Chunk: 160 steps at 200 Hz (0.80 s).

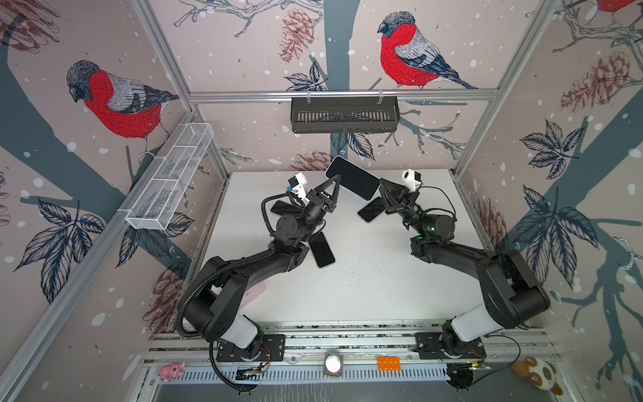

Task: Take the phone out of the phone case
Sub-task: Remove the phone case from the phone.

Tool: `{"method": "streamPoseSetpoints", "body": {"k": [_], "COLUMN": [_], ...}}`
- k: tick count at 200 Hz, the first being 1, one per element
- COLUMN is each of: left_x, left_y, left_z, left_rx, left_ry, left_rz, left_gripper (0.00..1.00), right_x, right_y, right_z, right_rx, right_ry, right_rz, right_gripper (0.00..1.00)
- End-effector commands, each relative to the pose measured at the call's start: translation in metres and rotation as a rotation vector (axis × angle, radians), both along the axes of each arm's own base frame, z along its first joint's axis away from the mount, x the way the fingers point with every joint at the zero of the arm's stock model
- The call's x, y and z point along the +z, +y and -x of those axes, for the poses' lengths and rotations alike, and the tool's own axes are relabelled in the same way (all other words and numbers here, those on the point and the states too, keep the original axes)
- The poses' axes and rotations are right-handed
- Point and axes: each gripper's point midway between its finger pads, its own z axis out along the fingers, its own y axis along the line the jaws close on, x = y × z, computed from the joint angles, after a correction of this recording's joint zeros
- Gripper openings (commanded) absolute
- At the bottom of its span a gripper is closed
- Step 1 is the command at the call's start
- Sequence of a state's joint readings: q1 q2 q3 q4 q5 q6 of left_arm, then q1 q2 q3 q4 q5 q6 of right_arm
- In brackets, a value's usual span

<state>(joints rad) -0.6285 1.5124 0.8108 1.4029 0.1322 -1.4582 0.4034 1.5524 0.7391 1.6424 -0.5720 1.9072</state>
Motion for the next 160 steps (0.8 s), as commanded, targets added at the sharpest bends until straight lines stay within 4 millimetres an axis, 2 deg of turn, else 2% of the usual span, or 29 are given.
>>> {"method": "streamPoseSetpoints", "body": {"k": [1, 68, 107, 125, 131, 160], "left_x": [0.079, 0.101, 0.108, 0.104, 0.114, 0.115], "left_y": [0.034, 0.036, 0.035, 0.034, 0.036, 0.035], "left_z": [0.072, 0.068, 0.061, 0.057, 0.060, 0.057], "left_rx": [-0.111, -0.108, -0.107, -0.108, -0.109, -0.114], "left_ry": [-0.354, -0.402, -0.419, -0.410, -0.435, -0.436], "left_rz": [0.233, 0.273, 0.285, 0.278, 0.292, 0.291], "left_gripper": [0.00, 0.00, 0.00, 0.00, 0.00, 0.00], "right_x": [0.035, 0.053, 0.051, 0.051, 0.050, 0.050], "right_y": [-0.015, -0.024, -0.022, -0.022, -0.022, -0.026], "right_z": [0.029, 0.014, 0.001, -0.001, -0.002, -0.005], "right_rx": [0.024, 0.036, 0.055, 0.055, 0.058, 0.049], "right_ry": [-0.165, -0.136, -0.114, -0.113, -0.109, -0.112], "right_rz": [-0.118, -0.190, -0.190, -0.190, -0.189, -0.187], "right_gripper": [0.14, 0.14, 0.16, 0.19, 0.20, 0.23]}}
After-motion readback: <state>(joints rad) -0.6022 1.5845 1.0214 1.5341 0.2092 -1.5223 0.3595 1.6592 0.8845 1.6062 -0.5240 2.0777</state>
